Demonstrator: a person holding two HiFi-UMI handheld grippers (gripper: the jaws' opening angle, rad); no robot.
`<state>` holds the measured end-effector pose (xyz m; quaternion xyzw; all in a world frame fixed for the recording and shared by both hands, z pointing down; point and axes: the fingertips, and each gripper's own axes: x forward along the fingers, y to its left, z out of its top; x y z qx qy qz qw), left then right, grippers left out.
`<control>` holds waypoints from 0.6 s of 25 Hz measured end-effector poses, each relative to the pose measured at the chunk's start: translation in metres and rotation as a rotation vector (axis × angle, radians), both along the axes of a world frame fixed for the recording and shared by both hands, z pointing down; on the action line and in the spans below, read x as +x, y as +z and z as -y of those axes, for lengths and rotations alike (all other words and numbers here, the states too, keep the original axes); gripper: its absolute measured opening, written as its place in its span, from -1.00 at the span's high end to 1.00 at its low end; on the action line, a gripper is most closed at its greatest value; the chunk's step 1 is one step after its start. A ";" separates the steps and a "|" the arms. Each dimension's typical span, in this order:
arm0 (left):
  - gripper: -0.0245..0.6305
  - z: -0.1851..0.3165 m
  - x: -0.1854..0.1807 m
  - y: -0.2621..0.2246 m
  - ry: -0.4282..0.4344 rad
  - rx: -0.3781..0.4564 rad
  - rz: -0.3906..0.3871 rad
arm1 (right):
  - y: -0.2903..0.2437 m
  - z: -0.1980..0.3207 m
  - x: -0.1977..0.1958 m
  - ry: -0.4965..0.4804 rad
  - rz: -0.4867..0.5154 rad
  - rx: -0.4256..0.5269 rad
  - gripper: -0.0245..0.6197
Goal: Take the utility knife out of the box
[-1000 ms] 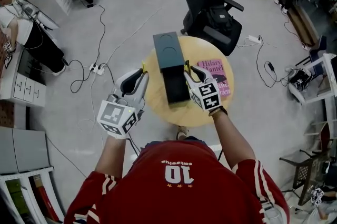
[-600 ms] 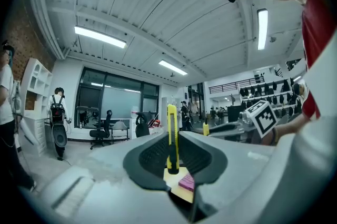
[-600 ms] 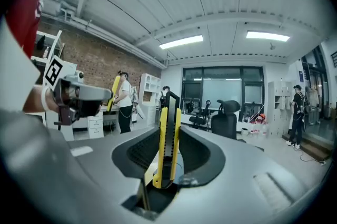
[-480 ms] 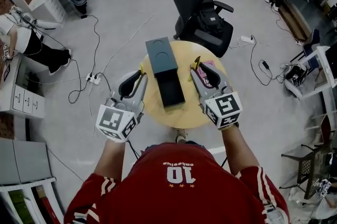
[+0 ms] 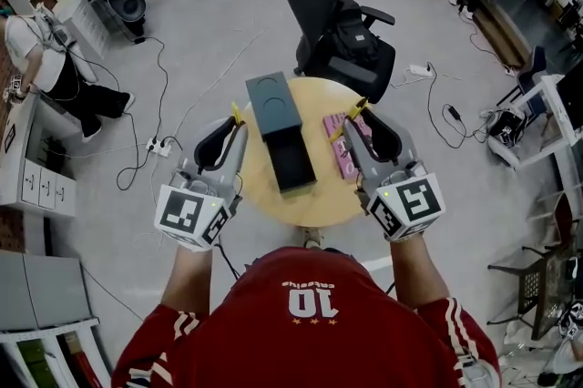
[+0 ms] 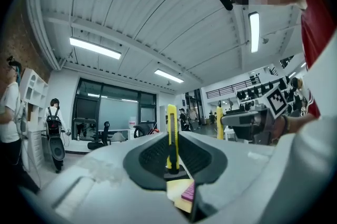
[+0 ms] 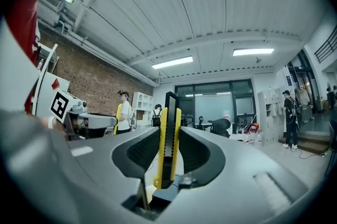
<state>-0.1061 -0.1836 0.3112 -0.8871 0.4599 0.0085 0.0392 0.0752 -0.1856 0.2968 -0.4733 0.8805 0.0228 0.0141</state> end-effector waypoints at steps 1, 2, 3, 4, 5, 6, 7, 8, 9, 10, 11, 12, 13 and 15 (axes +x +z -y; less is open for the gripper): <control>0.74 0.001 0.001 -0.001 0.000 0.000 0.004 | -0.001 0.000 0.002 0.006 0.010 0.000 0.57; 0.74 0.002 0.001 0.000 0.000 0.000 0.007 | -0.001 0.000 0.003 0.012 0.019 -0.003 0.58; 0.74 0.003 0.001 0.000 -0.001 -0.002 0.008 | 0.000 0.000 0.004 0.018 0.025 -0.006 0.58; 0.74 0.004 0.000 0.001 -0.003 -0.003 0.007 | 0.000 -0.001 0.004 0.026 0.027 -0.007 0.58; 0.74 0.004 -0.001 0.001 -0.005 -0.005 0.006 | -0.001 -0.002 0.004 0.033 0.027 -0.007 0.58; 0.74 0.004 -0.003 0.001 -0.003 -0.008 0.004 | -0.001 -0.002 0.004 0.039 0.026 -0.007 0.58; 0.74 0.005 -0.005 0.002 0.000 -0.012 0.000 | -0.002 -0.003 0.003 0.044 0.027 -0.007 0.58; 0.74 0.005 -0.007 0.002 0.004 -0.018 -0.006 | -0.001 -0.003 0.002 0.048 0.028 -0.010 0.58; 0.74 0.006 -0.009 0.002 0.006 -0.022 -0.014 | 0.000 -0.002 0.001 0.051 0.029 -0.014 0.58; 0.74 0.006 -0.010 0.002 0.007 -0.024 -0.018 | 0.001 -0.002 0.001 0.054 0.029 -0.021 0.58; 0.74 0.007 -0.010 0.001 0.008 -0.024 -0.019 | 0.003 -0.002 0.001 0.056 0.028 -0.028 0.58; 0.74 0.007 -0.009 0.000 0.011 -0.023 -0.018 | 0.004 -0.002 0.001 0.057 0.027 -0.034 0.58; 0.74 0.007 -0.008 -0.001 0.013 -0.021 -0.018 | 0.005 -0.002 0.001 0.056 0.028 -0.038 0.58; 0.74 0.007 -0.007 -0.002 0.014 -0.018 -0.016 | 0.005 -0.003 0.000 0.050 0.031 -0.042 0.58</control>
